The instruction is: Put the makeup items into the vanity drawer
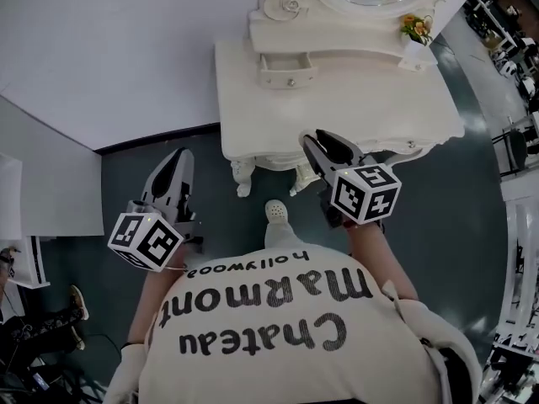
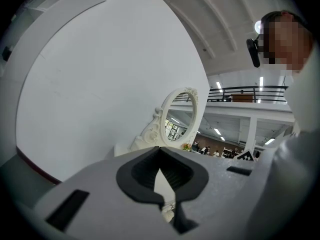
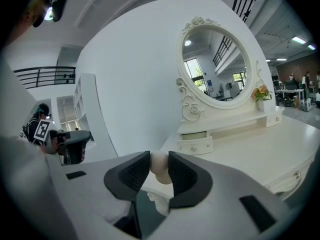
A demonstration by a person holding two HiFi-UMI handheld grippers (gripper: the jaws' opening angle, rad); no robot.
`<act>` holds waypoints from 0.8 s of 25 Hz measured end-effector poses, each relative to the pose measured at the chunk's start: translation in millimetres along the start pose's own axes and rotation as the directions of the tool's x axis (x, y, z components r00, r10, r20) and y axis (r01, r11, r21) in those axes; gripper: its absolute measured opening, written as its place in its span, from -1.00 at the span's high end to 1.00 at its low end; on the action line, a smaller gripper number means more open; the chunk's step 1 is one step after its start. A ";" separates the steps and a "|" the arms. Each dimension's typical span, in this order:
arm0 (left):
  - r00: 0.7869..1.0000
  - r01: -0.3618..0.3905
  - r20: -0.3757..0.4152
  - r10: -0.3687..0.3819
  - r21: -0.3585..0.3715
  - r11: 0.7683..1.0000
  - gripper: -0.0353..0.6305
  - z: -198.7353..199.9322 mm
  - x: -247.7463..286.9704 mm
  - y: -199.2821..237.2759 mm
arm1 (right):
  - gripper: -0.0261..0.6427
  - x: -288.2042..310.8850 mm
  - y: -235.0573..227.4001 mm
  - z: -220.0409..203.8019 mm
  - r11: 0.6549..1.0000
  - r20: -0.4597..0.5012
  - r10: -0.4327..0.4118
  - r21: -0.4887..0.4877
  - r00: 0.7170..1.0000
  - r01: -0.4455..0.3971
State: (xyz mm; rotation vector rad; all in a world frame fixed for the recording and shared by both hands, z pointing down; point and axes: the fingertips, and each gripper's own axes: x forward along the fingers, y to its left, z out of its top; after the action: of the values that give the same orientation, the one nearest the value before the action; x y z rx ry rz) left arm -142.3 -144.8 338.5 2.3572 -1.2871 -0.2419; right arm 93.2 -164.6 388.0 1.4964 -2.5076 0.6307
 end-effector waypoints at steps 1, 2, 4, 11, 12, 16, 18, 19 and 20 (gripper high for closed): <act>1.000 -0.011 0.002 0.011 -0.010 1.000 0.87 1.6 8.8 5.6 | 0.52 9.1 -9.2 2.4 1.000 -0.007 -0.001 0.003 1.000 0.001; 1.000 -0.021 0.006 0.022 -0.019 1.000 0.87 2.9 18.5 11.0 | 0.52 19.1 -18.4 5.0 1.000 -0.013 -0.001 0.003 1.000 0.001; 0.999 -0.037 0.010 0.037 -0.028 0.999 0.87 5.4 38.3 19.5 | 0.52 39.3 -35.7 10.6 1.000 -0.026 0.005 0.001 1.000 -0.005; 0.995 -0.088 0.035 0.090 -0.036 0.995 0.87 18.9 100.5 28.2 | 0.52 87.7 -85.1 43.6 0.999 -0.050 0.051 -0.017 0.997 -0.052; 0.995 -0.093 0.040 0.094 -0.033 0.995 0.87 20.5 109.0 28.3 | 0.52 93.6 -90.9 47.9 0.998 -0.053 0.060 -0.021 0.997 -0.061; 0.992 -0.106 0.065 0.108 -0.033 0.994 0.87 22.1 140.2 28.4 | 0.52 115.7 -112.1 62.7 0.994 -0.052 0.097 -0.041 0.994 -0.099; 0.991 -0.116 0.070 0.118 -0.042 0.992 0.87 18.7 151.9 28.5 | 0.52 125.6 -122.8 67.9 0.992 -0.045 0.114 -0.047 0.992 -0.116; 0.990 -0.124 0.069 0.127 -0.045 0.991 0.87 16.7 156.4 29.1 | 0.52 131.1 -127.9 70.0 0.991 -0.043 0.123 -0.047 0.991 -0.125; 0.988 -0.134 0.067 0.137 -0.047 0.990 0.87 15.0 159.6 30.2 | 0.52 136.9 -132.6 71.8 0.990 -0.042 0.133 -0.046 0.990 -0.135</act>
State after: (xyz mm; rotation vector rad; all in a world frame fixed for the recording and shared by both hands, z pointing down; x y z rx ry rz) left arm -82.4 -296.2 347.9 2.2319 -1.4543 -0.3080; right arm 147.2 -360.2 406.3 1.2955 -2.5904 0.6068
